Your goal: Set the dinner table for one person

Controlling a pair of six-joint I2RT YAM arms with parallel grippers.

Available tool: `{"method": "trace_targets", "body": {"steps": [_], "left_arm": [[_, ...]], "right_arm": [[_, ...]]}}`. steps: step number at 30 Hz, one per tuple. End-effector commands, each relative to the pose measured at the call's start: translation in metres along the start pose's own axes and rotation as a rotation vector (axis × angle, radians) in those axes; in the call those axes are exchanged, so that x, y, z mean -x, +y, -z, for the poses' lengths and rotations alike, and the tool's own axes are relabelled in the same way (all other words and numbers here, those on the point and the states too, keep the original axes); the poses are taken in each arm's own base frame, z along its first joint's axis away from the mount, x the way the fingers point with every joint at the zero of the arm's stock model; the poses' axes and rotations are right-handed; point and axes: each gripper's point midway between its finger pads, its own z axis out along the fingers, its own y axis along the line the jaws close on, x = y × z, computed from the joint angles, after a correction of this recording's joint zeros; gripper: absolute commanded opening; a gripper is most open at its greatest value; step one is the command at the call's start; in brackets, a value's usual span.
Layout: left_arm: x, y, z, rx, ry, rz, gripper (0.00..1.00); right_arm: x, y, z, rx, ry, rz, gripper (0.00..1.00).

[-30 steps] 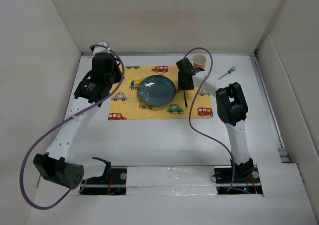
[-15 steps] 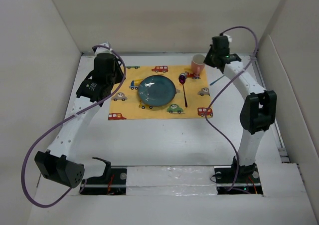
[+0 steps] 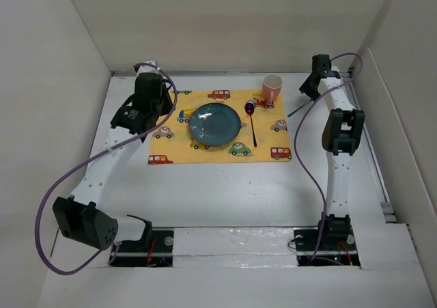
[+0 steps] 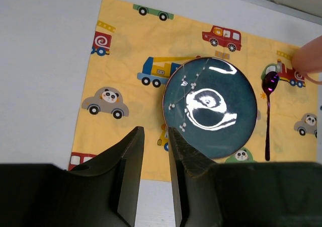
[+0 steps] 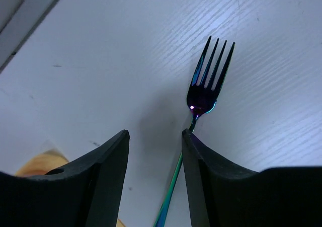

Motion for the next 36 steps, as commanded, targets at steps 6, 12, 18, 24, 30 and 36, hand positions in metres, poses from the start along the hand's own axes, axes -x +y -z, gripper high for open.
{"method": "trace_targets", "body": {"steps": [6, 12, 18, 24, 30, 36], "left_arm": [[0.005, -0.006, -0.007, -0.014, -0.014, -0.019, 0.23], [0.007, -0.002, -0.010, 0.010, -0.023, -0.028, 0.23], [0.003, 0.000, -0.015, 0.022, -0.016, -0.032, 0.23], [0.010, -0.001, -0.013, 0.028, -0.028, -0.030, 0.22], [0.011, 0.003, -0.006, 0.029, -0.046, -0.024, 0.22], [0.014, -0.001, 0.011, -0.025, -0.069, -0.001, 0.23]], "right_arm": [[-0.010, -0.019, -0.004, -0.087, 0.065, -0.006, 0.50], [-0.013, -0.026, 0.003, -0.136, 0.047, 0.010, 0.48], [-0.019, -0.033, 0.003, -0.159, 0.066, 0.042, 0.39], [-0.029, -0.034, 0.008, -0.143, 0.122, 0.083, 0.25], [-0.042, -0.044, 0.017, -0.150, 0.171, 0.123, 0.00], [0.012, -0.016, 0.085, -0.009, -0.013, 0.077, 0.00]]}}
